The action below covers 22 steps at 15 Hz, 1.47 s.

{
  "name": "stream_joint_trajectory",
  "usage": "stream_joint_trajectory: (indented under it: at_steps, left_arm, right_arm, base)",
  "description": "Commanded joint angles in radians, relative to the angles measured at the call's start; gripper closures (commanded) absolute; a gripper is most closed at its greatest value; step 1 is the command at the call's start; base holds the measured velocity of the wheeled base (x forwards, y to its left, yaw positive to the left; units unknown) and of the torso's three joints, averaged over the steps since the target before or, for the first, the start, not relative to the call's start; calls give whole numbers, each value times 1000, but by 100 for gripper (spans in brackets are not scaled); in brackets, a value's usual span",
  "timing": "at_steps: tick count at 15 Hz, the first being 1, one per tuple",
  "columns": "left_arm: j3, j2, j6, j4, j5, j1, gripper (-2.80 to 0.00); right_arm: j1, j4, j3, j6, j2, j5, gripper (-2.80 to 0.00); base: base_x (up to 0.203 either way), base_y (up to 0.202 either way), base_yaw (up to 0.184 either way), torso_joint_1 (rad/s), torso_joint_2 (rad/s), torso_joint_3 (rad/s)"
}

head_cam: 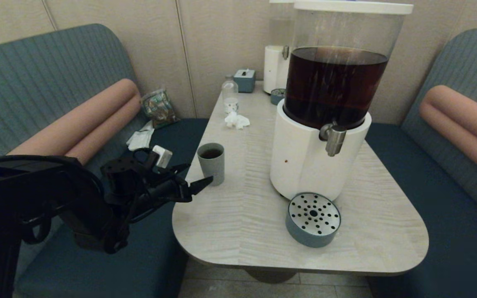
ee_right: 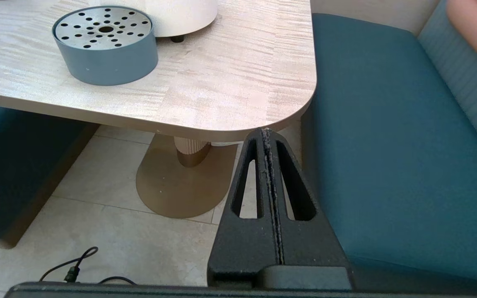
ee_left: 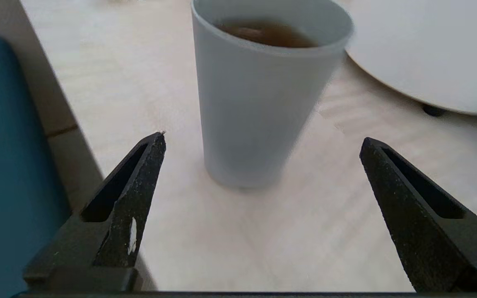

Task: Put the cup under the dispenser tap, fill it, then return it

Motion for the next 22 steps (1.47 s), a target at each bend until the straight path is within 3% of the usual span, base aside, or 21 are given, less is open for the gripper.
stream_joint_trajectory:
  at_steps: [1,4,9,10,12,15,17,19,22]
  left_arm:
    - [94,-72,2,-8,-6,9,-280]
    - [263,-226,7,-7,-20,9,-280]
    - [559,-618,7,-7,-49,9,-280]
    - [607,-699,4,-7,-49,9,0]
    - [650,-829,-13,-5,-22,9,0]
    - [618,-996,-96,2,176,11,0]
    - [612,-1121,-148,10,267,29,0]
    - [638,-1272,-171,53,311,70,0]
    - [665,-1493,-176,213,365,103,0]
  right_arm:
    - [1,0,0,-1,-2,1,0]
    - [1,0,0,-1,-2,1,0]
    - [1,0,0,-1,-2,1,0]
    - [1,0,0,-1,-2,1,0]
    - [-1,0,0,-1,-2,1,0]
    - [1,0,0,-1,-2,1,0]
    - [1,0,0,-1,-2,1,0]
    - [1,0,0,-1,-2,1,0]
    - [1,0,0,-1,-2,1,0]
  base:
    - [0,0,0,0,0,0]
    - [0,0,0,0,0,0]
    - [0,0,0,0,0,0]
    - [0,0,0,0,0,0]
    - [0,0,0,0,0,0]
    - [0,0,0,0,0,0]
    - [0,0,0,0,0,0]
    - [0,0,0,0,0,0]
    - [0,0,0,0,0,0]
